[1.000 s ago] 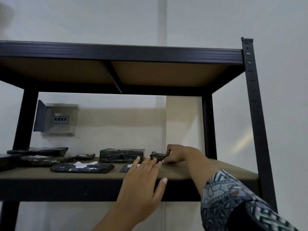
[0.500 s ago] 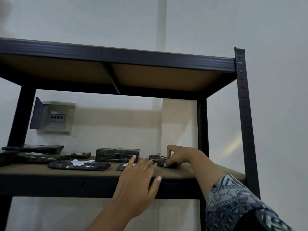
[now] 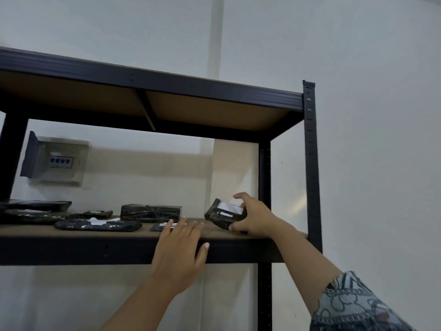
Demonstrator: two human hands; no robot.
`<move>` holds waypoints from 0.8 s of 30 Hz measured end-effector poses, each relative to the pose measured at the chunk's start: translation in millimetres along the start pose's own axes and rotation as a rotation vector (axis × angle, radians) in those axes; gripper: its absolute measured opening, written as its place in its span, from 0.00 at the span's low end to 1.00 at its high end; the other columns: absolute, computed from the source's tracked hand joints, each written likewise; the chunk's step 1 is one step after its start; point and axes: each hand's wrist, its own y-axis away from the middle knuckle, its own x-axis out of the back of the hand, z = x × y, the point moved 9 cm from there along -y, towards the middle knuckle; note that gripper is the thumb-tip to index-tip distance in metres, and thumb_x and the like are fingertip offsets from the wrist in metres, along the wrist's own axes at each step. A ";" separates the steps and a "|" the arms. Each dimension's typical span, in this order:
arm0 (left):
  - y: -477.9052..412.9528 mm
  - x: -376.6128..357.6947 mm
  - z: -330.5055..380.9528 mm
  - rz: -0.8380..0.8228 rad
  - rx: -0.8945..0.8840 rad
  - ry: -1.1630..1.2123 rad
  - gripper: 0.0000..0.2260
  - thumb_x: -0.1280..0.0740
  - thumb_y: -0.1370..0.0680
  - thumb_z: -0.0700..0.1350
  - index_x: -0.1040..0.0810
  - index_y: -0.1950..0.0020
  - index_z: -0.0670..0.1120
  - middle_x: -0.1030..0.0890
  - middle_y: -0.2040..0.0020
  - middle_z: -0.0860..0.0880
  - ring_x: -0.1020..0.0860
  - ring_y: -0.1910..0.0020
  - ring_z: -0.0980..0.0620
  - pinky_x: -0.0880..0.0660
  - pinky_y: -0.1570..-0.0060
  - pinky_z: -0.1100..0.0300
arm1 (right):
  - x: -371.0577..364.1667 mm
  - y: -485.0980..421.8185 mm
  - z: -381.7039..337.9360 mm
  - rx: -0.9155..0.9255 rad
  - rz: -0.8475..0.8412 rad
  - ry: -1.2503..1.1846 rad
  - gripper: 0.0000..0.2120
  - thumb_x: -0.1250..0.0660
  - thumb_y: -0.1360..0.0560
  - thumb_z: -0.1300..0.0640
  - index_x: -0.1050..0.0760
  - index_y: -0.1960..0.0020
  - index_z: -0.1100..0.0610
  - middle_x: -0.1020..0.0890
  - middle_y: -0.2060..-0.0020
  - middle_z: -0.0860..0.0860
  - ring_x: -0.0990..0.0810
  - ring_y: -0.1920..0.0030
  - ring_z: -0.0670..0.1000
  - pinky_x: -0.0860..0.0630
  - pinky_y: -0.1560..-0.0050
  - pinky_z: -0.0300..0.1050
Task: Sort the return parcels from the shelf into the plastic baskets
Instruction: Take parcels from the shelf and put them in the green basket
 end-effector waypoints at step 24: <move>187.6 -60.8 209.0 -0.348 -0.134 0.333 0.33 0.46 0.22 0.54 0.59 0.23 0.45 0.58 0.22 0.48 0.61 0.24 0.49 0.58 0.26 0.49 | 22.3 292.2 121.9 -0.184 0.059 0.349 0.37 0.25 0.35 0.53 0.35 0.29 0.56 0.32 0.40 0.52 0.30 0.41 0.50 0.29 0.44 0.40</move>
